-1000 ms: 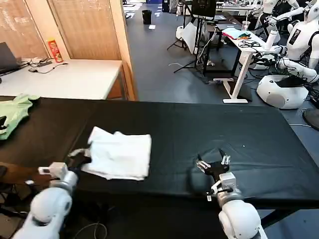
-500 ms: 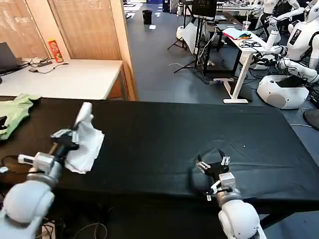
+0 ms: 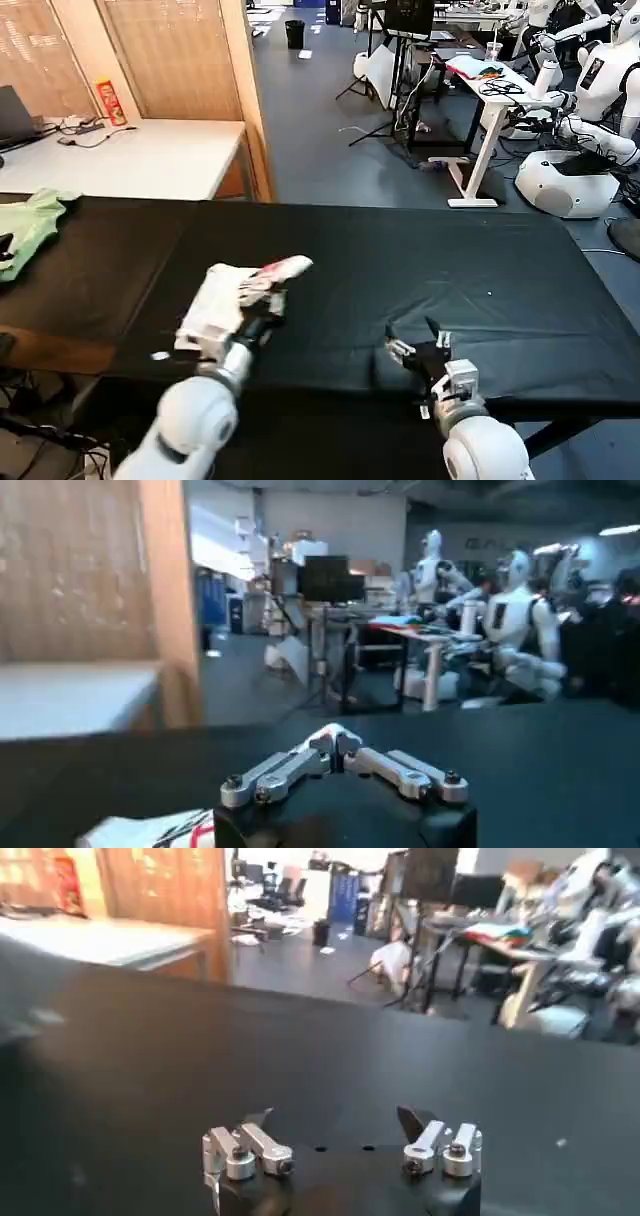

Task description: Fold and organize the clothes.

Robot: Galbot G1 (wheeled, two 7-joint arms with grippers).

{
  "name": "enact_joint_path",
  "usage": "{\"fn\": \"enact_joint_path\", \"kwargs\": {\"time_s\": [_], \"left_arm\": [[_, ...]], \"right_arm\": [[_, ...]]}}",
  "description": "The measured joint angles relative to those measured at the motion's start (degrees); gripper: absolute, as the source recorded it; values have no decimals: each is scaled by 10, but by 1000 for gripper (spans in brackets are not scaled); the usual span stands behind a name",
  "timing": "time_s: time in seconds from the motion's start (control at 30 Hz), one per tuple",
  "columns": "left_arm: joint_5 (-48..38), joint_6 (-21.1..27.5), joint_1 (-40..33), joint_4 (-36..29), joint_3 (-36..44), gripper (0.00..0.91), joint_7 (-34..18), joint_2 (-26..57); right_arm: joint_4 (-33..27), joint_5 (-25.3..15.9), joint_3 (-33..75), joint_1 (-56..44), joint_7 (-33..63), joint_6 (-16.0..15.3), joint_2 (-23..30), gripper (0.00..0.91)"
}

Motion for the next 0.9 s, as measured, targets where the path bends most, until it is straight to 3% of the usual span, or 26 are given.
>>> {"fn": "enact_joint_path", "kwargs": {"time_s": [0.23,0.4,0.7,0.73,0.77,0.8,0.83,0.9], "left_arm": [[-5,-38,-1,-5,12,878,37,-9],[-6,-46,10,-17,-9,878,35,6],[11,-60,52,-38,-53,878,33,20],[11,-61,58,-40,-57,878,33,20],[12,-62,63,-42,-61,878,33,19],[12,-63,67,-42,-65,878,33,19],[12,-64,71,-44,-68,878,33,19],[12,-64,80,-47,-76,878,32,19]], "right_arm": [[-20,37,-24,27,2,-11,3,878],[-50,62,-46,58,12,-14,14,878],[-132,67,-97,122,7,-19,53,878],[-141,67,-103,128,6,-20,58,858],[-150,67,-109,134,6,-20,62,731],[-158,66,-113,139,6,-21,66,692],[-165,66,-117,144,6,-20,69,575],[-179,66,-122,152,6,-19,73,449]]}}
